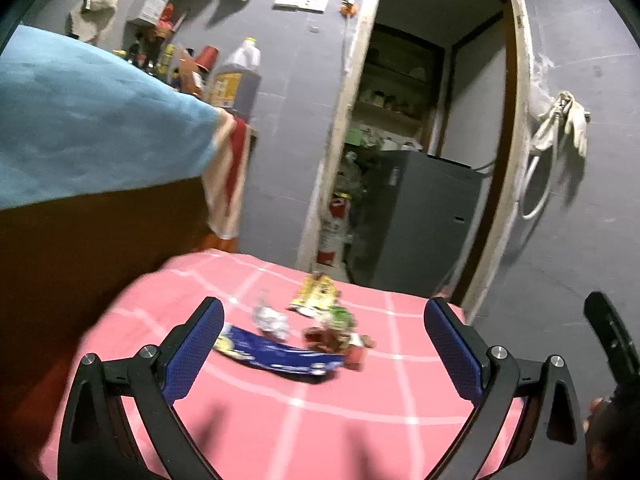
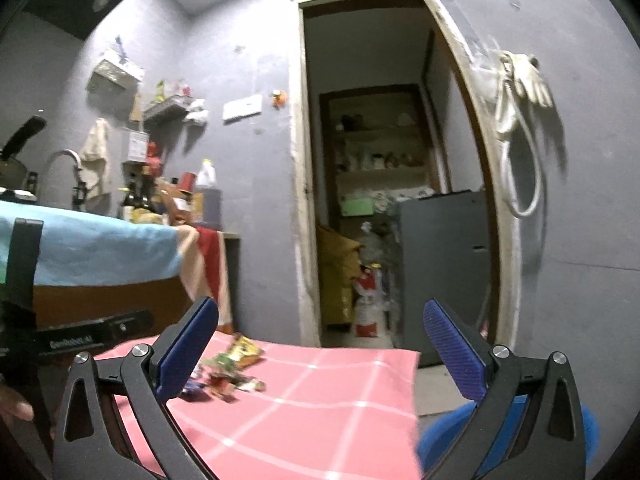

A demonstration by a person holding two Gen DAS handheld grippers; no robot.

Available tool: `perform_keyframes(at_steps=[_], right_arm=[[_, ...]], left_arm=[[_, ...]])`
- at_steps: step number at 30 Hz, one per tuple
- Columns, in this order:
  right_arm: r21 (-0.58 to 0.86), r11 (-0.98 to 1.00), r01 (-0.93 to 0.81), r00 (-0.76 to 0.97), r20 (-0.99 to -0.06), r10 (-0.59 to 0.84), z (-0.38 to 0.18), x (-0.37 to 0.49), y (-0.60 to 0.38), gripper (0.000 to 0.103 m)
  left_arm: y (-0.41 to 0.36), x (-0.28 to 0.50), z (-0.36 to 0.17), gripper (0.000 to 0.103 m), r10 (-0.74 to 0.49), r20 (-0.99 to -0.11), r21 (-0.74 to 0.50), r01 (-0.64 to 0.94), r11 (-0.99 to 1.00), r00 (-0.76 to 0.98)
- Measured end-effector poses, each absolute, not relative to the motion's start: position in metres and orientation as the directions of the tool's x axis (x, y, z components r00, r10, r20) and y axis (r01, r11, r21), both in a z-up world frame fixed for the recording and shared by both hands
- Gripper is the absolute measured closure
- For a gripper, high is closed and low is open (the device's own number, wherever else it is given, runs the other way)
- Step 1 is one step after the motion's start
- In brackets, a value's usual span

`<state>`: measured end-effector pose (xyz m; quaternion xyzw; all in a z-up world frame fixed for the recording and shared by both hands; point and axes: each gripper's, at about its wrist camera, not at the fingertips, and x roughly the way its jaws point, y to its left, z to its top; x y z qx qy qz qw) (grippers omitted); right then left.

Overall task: Collect trash
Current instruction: 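Move both grippers back over the trash pile on the table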

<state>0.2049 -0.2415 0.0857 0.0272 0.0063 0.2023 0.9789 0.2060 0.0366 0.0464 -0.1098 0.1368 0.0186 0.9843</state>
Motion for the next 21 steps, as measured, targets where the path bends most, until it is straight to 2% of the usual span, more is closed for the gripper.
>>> perform_keyframes(at_steps=[7,12,18,21], right_arm=[[0.062,0.896,-0.439,0.896,-0.039,0.442,0.081,0.211,-0.22,0.0],[0.069,0.894,-0.443,0.89,-0.089,0.447,0.075,0.22,-0.208,0.0],[0.063,0.889,-0.453,0.87,-0.188,0.456,0.069,0.243,-0.189,0.0],[0.063,0.887,-0.457,0.849,-0.268,0.456,0.064,0.261,-0.176,0.0]], left_arm=[[0.068,0.201,0.039,0.005,0.051,-0.314,-0.179,-0.113,0.977,0.948],[0.086,0.213,0.029,0.005,0.067,-0.398,-0.183,-0.15,0.972,0.915],[0.103,0.239,0.018,0.005,0.057,-0.501,-0.184,-0.171,0.968,0.864],[0.109,0.253,0.012,0.005,0.056,-0.543,-0.169,-0.175,0.97,0.838]])
